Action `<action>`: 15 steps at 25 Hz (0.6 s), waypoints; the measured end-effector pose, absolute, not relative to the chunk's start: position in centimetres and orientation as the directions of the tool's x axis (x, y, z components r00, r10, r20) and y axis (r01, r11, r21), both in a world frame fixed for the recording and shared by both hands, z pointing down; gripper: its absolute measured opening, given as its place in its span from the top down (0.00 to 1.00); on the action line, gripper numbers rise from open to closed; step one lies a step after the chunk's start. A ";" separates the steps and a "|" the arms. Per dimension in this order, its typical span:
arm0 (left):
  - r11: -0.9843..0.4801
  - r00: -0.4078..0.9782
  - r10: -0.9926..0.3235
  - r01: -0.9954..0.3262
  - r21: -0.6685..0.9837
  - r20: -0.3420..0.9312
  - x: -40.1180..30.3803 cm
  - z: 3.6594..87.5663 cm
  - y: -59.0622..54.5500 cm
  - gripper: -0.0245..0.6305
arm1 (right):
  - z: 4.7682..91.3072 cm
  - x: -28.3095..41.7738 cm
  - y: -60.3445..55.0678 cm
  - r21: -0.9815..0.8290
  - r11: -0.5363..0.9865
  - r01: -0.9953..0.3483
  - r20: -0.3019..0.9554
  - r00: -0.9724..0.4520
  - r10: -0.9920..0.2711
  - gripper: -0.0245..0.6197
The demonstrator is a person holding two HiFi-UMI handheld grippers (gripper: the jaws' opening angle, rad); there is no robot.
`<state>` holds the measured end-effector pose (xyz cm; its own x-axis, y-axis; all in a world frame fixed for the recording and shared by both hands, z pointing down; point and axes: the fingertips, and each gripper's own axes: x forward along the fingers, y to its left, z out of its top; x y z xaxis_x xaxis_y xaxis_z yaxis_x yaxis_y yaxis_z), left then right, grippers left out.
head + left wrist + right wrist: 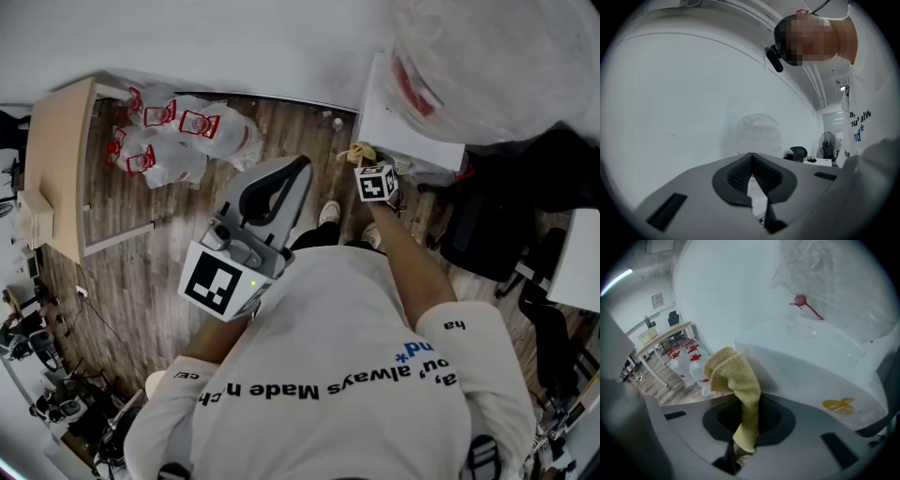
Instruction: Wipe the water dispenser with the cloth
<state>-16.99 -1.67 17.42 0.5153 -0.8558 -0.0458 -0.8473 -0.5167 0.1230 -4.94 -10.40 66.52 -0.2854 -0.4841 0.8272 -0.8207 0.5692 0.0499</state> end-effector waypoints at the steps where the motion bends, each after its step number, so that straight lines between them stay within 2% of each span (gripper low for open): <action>1: -0.519 0.518 -0.854 -0.846 0.123 -0.044 -16.8 17.4 -1.7 0.93 | 66.5 -4.7 -10.3 0.050 0.567 -0.822 0.827 -0.284 -0.485 0.87; 15: -0.560 0.559 -0.828 -0.818 0.131 -0.047 -14.0 17.3 -1.9 0.93 | 66.1 -0.3 -10.3 0.055 0.510 -0.859 0.828 -0.246 -0.504 0.87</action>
